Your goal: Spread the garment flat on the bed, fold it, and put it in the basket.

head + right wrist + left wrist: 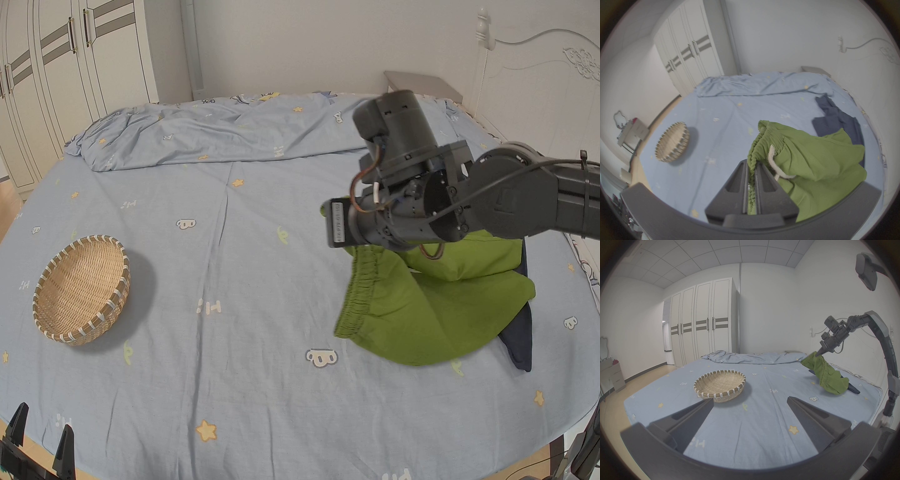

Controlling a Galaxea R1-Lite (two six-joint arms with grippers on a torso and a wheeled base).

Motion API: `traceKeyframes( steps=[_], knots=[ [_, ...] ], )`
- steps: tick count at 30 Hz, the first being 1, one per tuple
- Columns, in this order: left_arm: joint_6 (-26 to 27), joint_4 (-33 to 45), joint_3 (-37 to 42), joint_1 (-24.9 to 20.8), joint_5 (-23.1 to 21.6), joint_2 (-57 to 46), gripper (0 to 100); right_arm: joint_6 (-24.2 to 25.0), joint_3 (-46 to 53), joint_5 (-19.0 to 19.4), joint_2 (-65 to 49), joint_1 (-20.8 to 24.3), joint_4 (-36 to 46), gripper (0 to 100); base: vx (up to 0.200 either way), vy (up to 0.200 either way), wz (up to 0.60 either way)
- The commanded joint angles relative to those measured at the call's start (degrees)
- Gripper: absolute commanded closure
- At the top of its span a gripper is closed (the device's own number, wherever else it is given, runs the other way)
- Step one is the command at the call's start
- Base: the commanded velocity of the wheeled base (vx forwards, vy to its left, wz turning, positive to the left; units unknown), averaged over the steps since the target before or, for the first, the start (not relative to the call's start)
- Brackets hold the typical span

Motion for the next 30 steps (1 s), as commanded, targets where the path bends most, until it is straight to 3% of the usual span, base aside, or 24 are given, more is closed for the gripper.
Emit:
traceKeyframes(
  steps=[1,4,10,28,29,30],
  knots=[
    [-0.02,-0.02,1.01,0.01,0.02,-0.93,0,2.87,-10.68,-0.03,6.57,7.52,0.43,100,0.000,0.000,0.00],
    [-0.02,-0.02,1.01,0.01,0.02,-0.93,0,6.21,-10.68,-0.21,10.70,11.12,0.52,100,0.000,0.000,0.00],
    [-0.02,-0.02,1.01,0.01,0.02,-0.93,0,11.83,-10.68,-0.56,14.74,13.85,0.17,100,0.000,0.000,0.00],
    [0.16,-0.02,1.01,0.01,0.02,-0.93,0,11.74,-10.68,-1.00,18.08,14.90,0.08,100,0.000,0.000,0.00],
    [0.25,-0.02,1.01,0.01,-0.07,-0.93,0,11.66,-10.68,-0.91,18.52,14.99,0.08,0,0.000,0.000,0.00],
    [0.16,-0.02,1.01,0.01,-0.07,-0.93,0,11.57,-10.68,-0.91,18.70,14.99,0.08,0,0.000,0.000,0.00]
  ],
)
